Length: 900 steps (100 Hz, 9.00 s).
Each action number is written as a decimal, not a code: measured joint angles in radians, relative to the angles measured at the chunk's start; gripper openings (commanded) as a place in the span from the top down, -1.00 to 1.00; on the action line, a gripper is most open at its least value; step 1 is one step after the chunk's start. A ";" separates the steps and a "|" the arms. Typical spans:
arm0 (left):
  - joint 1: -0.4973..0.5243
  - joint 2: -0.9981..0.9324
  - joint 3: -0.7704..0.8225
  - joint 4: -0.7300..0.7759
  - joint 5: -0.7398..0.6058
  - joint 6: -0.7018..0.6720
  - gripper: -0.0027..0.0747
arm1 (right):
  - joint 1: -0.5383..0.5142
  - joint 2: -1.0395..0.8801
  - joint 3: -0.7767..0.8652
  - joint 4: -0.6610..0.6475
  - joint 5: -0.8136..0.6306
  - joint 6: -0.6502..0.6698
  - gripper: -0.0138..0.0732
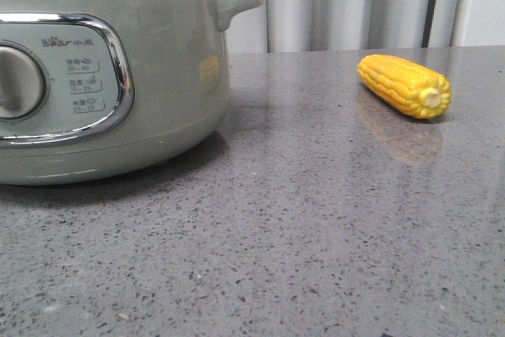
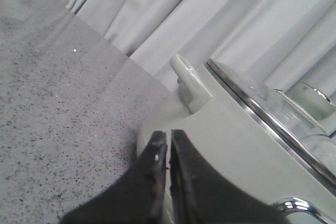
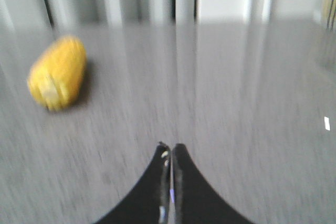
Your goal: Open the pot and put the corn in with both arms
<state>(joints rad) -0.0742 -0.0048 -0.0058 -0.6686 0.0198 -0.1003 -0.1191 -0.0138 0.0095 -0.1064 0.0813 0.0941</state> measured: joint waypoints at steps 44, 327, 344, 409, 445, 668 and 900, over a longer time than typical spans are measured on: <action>0.000 0.000 -0.156 0.066 0.242 0.231 0.98 | 0.000 0.032 -0.141 0.358 -0.119 0.000 0.85; -0.125 1.050 -1.008 0.064 0.012 0.602 0.54 | 0.180 0.512 -0.624 0.121 0.440 -0.008 -0.45; 0.155 0.995 -1.008 0.064 0.052 0.602 0.54 | 0.180 0.512 -0.624 0.121 0.442 -0.008 -0.45; 0.507 1.066 -0.767 0.076 0.187 0.602 0.54 | 0.226 0.512 -0.624 0.121 0.536 -0.010 -0.45; 0.495 1.151 -0.643 0.076 0.097 0.602 0.51 | 0.241 0.512 -0.624 0.125 0.562 -0.010 -0.45; 0.044 0.477 -0.654 0.100 0.127 0.627 -0.06 | 0.279 1.733 -1.397 0.161 0.790 -0.187 -0.38; -0.036 0.334 -0.626 0.098 0.272 0.627 0.75 | 0.818 0.990 -1.339 0.034 0.645 -0.198 0.67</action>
<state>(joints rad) -0.1101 0.3295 -0.6319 -0.5711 0.2923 0.5271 0.6987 0.9757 -1.3293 -0.0725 0.7262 -0.1043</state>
